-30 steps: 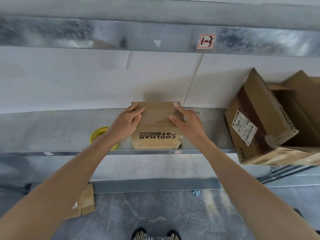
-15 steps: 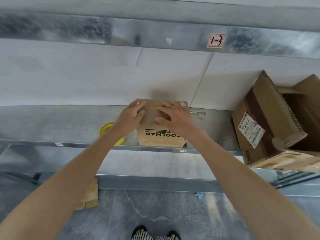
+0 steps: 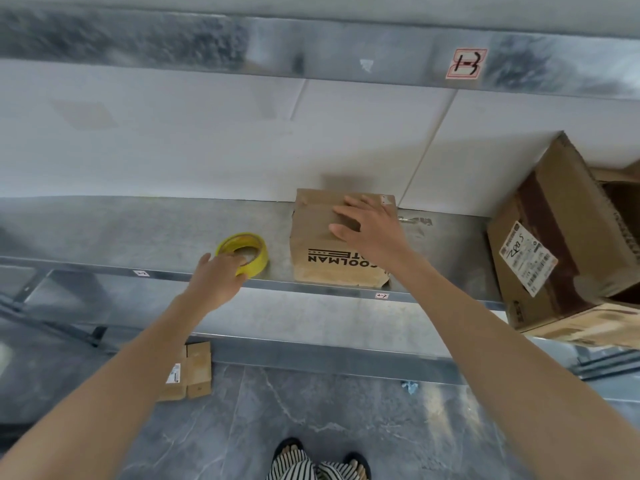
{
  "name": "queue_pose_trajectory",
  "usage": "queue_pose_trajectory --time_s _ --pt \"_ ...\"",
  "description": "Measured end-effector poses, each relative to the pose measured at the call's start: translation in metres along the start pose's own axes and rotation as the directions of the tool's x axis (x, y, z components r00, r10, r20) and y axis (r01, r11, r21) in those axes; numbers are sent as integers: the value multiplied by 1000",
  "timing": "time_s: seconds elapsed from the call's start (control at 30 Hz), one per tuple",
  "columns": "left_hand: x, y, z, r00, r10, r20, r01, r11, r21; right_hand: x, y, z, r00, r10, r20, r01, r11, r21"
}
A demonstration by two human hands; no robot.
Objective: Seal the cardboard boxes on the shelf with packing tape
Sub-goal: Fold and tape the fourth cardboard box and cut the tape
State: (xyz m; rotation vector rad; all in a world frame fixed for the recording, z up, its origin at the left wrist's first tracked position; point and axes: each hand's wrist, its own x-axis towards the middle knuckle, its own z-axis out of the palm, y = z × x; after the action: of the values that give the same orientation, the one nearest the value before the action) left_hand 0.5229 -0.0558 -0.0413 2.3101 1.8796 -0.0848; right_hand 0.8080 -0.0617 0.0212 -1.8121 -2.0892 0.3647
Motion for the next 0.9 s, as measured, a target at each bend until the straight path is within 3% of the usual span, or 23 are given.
queue_pose_trajectory --time_s 0.1,0.17,0.27,0.4,0.67,0.9 --pt "-4 10 -32 970 60 -237 -115 967 -225 0 -2 -3 1000 16 7 -16 999 28" --pt "-2 21 -63 922 143 -361 -240 941 -240 -1 -4 -5 999 40 2 -40 997 61" --pt "2 47 -99 855 292 -428 -393 904 -167 -1 -4 -10 993 115 30 -118 975 186" --pt "2 88 -116 797 432 -423 -517 849 -107 4 -3 -19 977 147 154 -204 857 474" --pt "15 123 -122 856 448 -257 -473 880 -43 0 -8 -41 964 209 163 -251 514 820" --pt "18 128 -124 866 440 -239 -472 876 -96 0 -10 -37 940 334 62 -225 476 850"
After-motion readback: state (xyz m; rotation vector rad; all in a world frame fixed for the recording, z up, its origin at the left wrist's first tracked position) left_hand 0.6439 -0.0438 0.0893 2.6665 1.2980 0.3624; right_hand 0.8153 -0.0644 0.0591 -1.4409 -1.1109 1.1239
